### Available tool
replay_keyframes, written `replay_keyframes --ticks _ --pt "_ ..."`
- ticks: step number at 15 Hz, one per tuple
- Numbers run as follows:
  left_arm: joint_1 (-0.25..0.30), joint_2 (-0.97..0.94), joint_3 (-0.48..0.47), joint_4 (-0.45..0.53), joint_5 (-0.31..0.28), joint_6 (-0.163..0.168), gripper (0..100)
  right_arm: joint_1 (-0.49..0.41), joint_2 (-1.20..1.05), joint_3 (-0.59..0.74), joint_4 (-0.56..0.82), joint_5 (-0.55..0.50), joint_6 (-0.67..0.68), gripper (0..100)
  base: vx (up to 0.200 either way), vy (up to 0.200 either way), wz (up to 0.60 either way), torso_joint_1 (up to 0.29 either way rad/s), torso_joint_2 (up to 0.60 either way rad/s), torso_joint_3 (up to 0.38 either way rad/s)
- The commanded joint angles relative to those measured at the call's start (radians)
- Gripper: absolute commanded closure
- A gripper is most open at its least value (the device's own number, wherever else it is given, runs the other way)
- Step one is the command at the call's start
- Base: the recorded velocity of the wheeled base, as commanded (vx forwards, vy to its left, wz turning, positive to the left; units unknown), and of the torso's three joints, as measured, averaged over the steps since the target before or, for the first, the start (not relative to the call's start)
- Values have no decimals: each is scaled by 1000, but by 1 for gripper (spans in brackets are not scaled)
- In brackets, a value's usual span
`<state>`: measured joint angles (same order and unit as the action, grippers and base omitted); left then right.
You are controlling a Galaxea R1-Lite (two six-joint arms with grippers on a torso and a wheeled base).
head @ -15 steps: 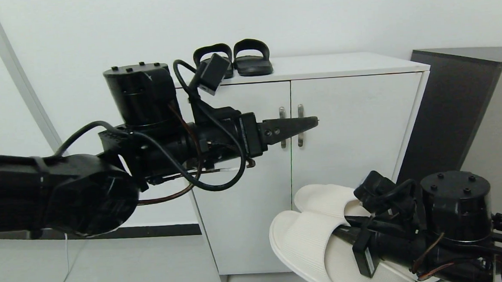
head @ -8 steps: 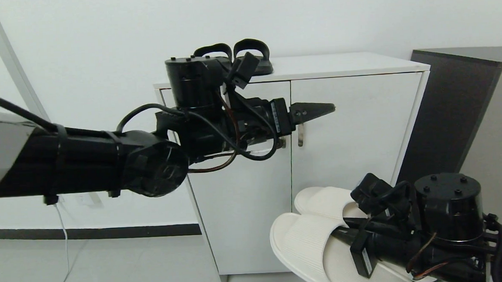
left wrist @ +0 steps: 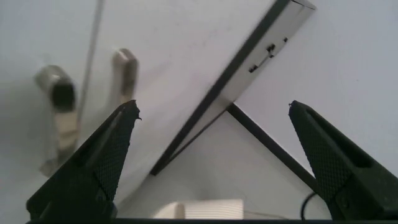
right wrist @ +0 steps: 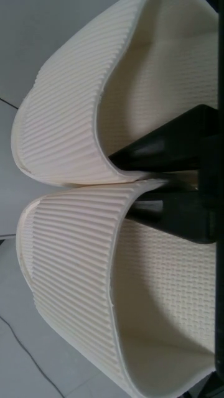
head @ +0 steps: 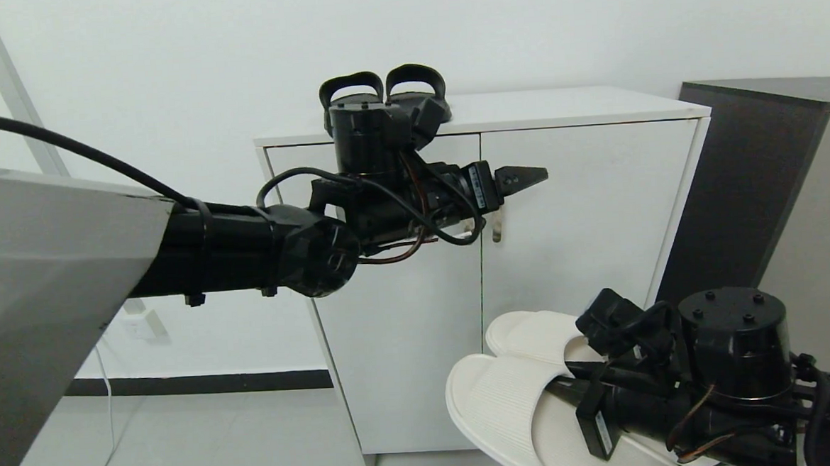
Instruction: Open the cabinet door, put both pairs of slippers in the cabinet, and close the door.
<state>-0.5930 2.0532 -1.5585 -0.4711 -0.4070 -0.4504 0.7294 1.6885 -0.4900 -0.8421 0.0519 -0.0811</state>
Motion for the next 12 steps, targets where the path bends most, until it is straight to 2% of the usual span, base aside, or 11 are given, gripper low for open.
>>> replay_keyframes --ticks 1,4,8,10,12 --pt "12 22 -17 2 10 -1 0 1 2 -1 0 0 0 100 0 0 0 0 0 0" --pt "21 47 -29 2 10 -1 0 1 2 -1 0 0 -2 100 0 0 0 0 0 0" --pt "22 107 -101 5 7 -5 0 1 2 -1 0 0 -2 100 0 0 0 0 0 0" --pt "21 130 -141 52 1 -5 0 1 3 -1 0 0 -2 100 0 0 0 0 0 0" --pt "21 143 -158 57 1 -7 0 1 5 1 0 0 -2 100 0 0 0 0 0 0"
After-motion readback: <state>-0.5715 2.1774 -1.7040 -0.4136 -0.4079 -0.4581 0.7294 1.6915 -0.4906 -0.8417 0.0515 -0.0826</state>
